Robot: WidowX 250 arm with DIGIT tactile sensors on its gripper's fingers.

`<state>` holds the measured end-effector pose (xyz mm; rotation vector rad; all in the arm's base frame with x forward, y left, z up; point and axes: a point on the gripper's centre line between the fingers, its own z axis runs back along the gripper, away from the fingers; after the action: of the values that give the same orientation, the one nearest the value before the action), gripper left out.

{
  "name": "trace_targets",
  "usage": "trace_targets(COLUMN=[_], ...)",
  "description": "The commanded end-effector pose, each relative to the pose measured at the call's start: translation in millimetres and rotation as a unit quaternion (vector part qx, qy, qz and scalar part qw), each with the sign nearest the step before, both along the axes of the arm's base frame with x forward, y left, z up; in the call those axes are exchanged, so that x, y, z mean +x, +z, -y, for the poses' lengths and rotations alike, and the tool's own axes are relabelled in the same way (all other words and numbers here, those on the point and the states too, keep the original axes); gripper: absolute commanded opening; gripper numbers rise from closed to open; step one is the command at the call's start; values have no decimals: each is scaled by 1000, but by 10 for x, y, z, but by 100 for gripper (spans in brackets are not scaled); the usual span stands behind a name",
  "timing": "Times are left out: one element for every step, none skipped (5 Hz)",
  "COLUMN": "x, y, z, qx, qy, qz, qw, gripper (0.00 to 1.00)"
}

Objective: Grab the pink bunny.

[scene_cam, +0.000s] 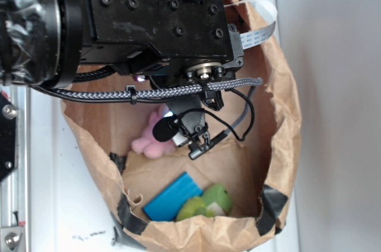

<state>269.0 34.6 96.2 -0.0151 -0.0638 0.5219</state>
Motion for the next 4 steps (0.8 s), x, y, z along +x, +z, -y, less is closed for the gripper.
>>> trace_targets(x=[386,348,327,339], y=[-381,-494,-594,-612], z=[98,97,103,119], qx=[-10,-3,8,9], qy=[81,52,36,25], qz=[76,88,90,92], qw=[994,995,995,995], gripper=[100,100,100,0])
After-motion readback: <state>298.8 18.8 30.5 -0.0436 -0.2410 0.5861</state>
